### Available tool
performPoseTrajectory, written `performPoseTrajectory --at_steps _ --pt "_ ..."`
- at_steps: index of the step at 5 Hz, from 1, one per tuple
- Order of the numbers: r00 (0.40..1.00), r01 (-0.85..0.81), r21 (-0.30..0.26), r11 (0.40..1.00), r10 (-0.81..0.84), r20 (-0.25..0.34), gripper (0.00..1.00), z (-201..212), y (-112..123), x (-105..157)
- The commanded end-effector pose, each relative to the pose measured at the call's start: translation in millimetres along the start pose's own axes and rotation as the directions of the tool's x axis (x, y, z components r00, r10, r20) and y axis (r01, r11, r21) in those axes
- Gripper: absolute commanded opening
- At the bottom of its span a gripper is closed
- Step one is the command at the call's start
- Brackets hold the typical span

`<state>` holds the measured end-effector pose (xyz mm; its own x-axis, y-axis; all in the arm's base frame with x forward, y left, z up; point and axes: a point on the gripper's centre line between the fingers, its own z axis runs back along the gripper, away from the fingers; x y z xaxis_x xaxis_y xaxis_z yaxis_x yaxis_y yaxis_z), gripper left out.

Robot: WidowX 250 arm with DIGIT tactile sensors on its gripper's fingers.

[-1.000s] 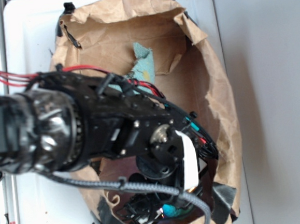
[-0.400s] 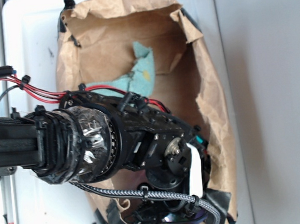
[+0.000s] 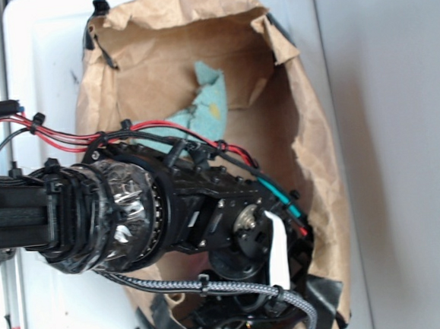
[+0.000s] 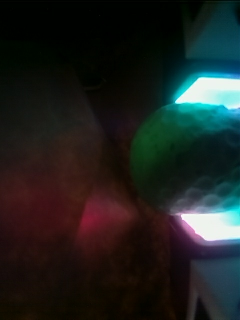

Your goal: Grab the green ball.

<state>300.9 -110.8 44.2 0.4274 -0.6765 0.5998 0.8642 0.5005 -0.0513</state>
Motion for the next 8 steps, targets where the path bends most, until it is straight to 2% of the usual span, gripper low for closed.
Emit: performPoseTrajectory --at_steps 1,2,3,5,6,7,8 --pt "0.999 -0.048 0.135 0.990 0.045 0.023 0.00 56 7 21" --pt "0.985 -0.144 0.241 0.960 0.162 -0.055 0.00 75 17 22" --pt "0.942 -0.245 0.351 0.904 0.307 -0.134 0.00 96 25 18" --pt "0.841 -0.365 0.479 0.798 0.504 -0.198 0.00 139 35 11" --pt "0.794 -0.419 0.530 0.737 0.581 -0.180 0.00 156 38 7" --pt "0.766 -0.465 0.549 0.695 0.627 -0.144 0.00 171 39 5" --pt "0.764 -0.468 0.583 0.664 0.636 -0.111 0.00 182 31 5"
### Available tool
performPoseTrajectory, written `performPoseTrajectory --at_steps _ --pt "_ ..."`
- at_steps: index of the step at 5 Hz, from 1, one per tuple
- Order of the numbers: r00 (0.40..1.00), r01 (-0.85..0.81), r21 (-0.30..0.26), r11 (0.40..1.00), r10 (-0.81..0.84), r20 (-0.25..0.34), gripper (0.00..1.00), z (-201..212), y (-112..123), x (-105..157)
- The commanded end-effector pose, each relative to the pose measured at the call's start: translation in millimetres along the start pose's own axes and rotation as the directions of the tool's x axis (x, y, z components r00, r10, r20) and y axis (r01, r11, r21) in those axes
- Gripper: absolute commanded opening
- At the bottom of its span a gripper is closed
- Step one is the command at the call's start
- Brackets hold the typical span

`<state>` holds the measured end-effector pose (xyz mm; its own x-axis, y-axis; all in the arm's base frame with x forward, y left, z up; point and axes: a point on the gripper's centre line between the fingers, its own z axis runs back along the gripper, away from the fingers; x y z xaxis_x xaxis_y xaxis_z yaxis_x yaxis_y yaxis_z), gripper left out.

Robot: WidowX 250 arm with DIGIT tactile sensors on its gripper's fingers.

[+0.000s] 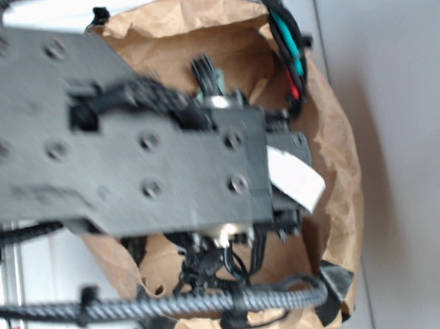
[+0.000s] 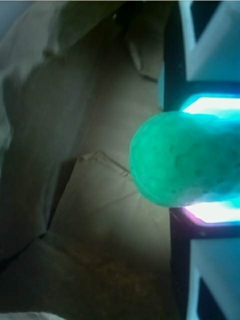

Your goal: Grab the green ball.

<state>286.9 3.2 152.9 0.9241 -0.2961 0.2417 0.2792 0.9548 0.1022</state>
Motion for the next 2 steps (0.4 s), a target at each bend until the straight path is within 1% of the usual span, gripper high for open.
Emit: performPoseTrajectory --at_steps 1,2 --pt "0.993 -0.065 0.107 0.992 0.054 0.102 0.00 42.6 -1.5 -1.0" --pt "0.996 -0.061 0.109 0.992 0.053 0.075 0.00 43.4 -1.8 -2.6"
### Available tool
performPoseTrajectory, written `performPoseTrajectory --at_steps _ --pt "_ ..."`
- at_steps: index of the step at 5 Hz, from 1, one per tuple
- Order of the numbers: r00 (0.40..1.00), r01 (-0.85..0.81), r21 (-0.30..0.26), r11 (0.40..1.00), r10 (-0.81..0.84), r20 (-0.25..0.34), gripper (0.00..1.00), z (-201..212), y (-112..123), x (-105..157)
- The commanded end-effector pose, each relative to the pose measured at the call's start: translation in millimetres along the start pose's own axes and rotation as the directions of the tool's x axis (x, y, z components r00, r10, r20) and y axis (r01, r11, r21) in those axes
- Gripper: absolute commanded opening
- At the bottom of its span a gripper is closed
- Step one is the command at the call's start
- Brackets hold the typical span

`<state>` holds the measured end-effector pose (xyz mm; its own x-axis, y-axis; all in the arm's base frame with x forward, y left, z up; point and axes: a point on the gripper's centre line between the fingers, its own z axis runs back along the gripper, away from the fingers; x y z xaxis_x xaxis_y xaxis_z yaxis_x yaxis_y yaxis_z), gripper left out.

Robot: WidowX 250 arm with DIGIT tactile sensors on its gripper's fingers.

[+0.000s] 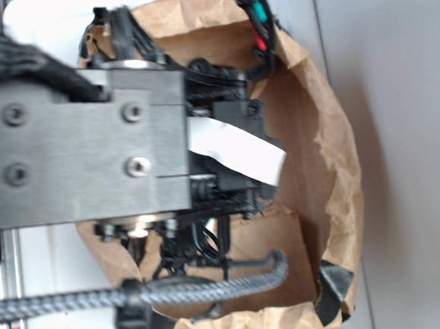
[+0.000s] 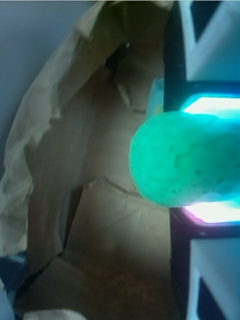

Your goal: Grab the green ball.

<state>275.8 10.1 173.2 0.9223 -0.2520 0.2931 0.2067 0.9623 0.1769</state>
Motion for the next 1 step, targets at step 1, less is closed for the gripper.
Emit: performPoseTrajectory --at_steps 1 --pt "1.000 0.010 0.026 1.000 -0.010 0.004 0.00 15.2 -14.6 9.8"
